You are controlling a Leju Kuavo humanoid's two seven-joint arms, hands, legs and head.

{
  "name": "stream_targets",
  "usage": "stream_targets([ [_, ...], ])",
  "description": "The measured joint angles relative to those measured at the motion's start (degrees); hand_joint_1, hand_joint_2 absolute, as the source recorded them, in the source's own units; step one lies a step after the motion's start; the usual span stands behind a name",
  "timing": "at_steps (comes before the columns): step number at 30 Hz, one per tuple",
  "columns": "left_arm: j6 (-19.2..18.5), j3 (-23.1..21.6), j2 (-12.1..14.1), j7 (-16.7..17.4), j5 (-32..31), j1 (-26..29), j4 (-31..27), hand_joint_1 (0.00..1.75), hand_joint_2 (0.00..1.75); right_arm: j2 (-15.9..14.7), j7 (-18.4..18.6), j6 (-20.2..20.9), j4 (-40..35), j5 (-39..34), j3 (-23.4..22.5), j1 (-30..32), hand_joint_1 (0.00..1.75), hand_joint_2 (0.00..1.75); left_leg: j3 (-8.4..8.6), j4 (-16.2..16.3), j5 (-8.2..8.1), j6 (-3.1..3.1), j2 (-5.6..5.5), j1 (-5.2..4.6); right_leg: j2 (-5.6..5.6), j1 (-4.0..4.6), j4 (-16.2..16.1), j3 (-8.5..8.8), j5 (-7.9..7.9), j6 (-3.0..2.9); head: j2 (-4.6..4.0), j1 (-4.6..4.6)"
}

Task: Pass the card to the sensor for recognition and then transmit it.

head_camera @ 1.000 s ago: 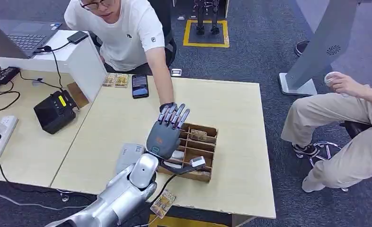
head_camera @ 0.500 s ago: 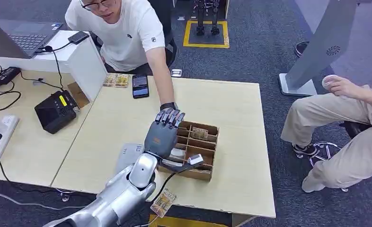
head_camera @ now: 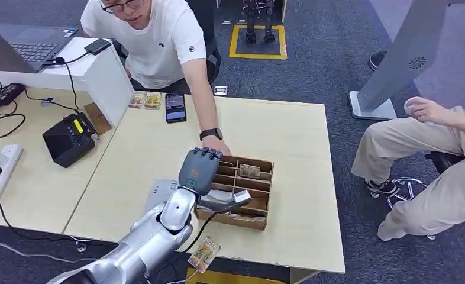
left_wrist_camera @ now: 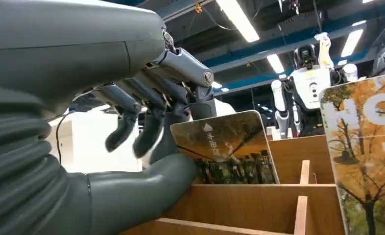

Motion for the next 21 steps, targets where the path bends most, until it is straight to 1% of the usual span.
stream_targets([
  [1, -0.2, 0.0, 0.0, -0.13, 0.0, -0.07, 0.15, 1.5, 1.75, 0.0, 0.11, 0.0, 0.0, 0.02, 0.0, 0.0, 0.0, 1.75, 0.0, 0.0, 0.0, 0.0, 0.0, 0.0, 0.0, 0.0, 0.0, 0.0, 0.0, 0.0, 0.0, 0.0],
  [3, -0.24, 0.0, 0.0, -0.79, 0.0, -0.19, 0.44, 1.52, 1.75, 0.0, -0.13, 0.0, 0.0, -0.18, 0.0, 0.0, 0.0, 1.75, 0.01, 0.0, 0.0, 0.0, 0.0, 0.0, 0.0, 0.0, 0.0, 0.0, 0.0, 0.0, 0.0, 0.0],
  [5, -0.24, 0.0, 0.0, -1.09, 0.0, -0.2, 0.63, 1.73, 1.75, 0.0, -0.22, -0.02, 0.0, -0.02, 0.0, 0.0, 0.0, 1.75, 0.01, 0.0, 0.01, 0.0, 0.01, 0.0, 0.0, 0.0, 0.0, 0.0, 0.01, 0.0, 0.0, 0.0],
  [12, 0.33, 0.0, 0.2, -1.88, 0.0, -0.2, 0.98, 1.75, 1.75, 0.0, -0.17, 0.0, 0.0, 0.0, 0.0, 0.0, 0.0, 1.75, 0.01, 0.0, 0.02, -0.01, 0.0, 0.0, -0.01, 0.0, 0.01, 0.01, 0.01, -0.01, 0.0, 0.0],
  [21, 3.08, 0.02, 0.5, -3.3, 0.04, -0.08, 1.09, 1.75, 1.75, 0.0, -0.63, 0.0, 0.02, -0.04, -0.02, 0.0, 0.0, 1.75, -0.01, 0.0, 0.02, -0.01, 0.0, 0.0, -0.01, 0.0, 0.0, 0.01, 0.01, -0.01, 0.0, 0.0],
])
